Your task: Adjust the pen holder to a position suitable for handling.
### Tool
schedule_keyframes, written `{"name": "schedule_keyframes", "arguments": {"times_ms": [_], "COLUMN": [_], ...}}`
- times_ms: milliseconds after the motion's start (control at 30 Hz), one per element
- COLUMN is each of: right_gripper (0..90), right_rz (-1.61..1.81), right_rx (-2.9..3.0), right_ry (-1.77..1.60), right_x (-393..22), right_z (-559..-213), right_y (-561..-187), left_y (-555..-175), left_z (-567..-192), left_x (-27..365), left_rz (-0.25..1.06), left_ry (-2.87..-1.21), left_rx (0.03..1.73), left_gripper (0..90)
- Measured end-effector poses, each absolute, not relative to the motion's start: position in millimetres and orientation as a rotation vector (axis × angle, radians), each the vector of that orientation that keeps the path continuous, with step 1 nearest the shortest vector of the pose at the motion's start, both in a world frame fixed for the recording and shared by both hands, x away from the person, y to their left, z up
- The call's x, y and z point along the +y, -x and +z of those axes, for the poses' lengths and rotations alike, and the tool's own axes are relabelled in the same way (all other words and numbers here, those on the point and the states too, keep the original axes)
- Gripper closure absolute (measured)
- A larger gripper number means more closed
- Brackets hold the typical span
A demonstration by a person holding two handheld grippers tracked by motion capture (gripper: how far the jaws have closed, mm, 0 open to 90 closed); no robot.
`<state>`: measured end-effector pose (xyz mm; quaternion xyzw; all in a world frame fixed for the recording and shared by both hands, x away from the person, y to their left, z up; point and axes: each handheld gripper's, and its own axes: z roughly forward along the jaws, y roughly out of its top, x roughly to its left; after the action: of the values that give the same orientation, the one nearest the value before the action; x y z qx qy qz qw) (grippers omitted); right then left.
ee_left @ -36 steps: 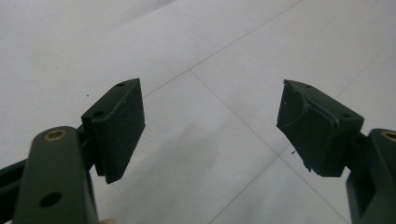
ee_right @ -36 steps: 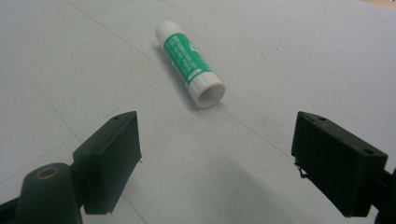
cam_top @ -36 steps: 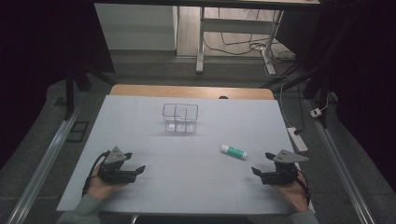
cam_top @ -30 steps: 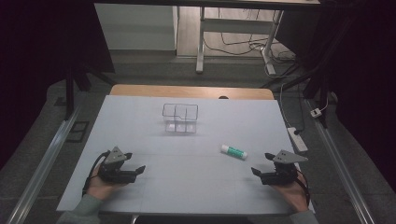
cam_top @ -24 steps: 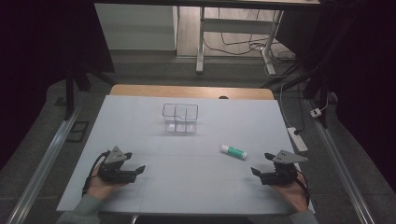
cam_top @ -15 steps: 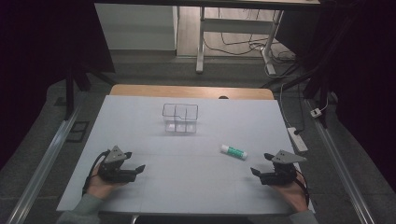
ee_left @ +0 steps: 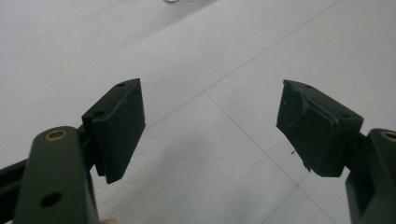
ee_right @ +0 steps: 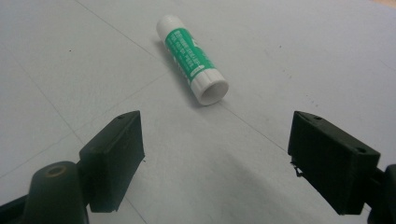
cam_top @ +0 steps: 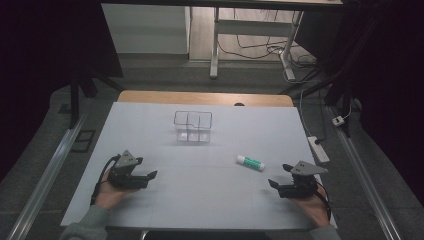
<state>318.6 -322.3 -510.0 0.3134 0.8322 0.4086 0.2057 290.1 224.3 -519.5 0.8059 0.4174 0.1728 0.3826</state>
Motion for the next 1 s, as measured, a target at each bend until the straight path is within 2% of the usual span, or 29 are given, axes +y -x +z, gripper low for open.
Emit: {"name": "schedule_keyframes", "arguments": {"times_ms": [1000], "right_gripper": [18.3], "right_rz": [1.133], "right_rx": [2.321], "right_ry": [-0.876], "right_x": [-322.0], "right_z": [-510.0], "right_y": [-318.4], "left_y": [-355.9], "left_z": [-512.4], "left_x": [205.6], "left_rz": [0.465], "left_ry": [-2.062], "left_rx": [1.105], "left_gripper": [28.0]}}
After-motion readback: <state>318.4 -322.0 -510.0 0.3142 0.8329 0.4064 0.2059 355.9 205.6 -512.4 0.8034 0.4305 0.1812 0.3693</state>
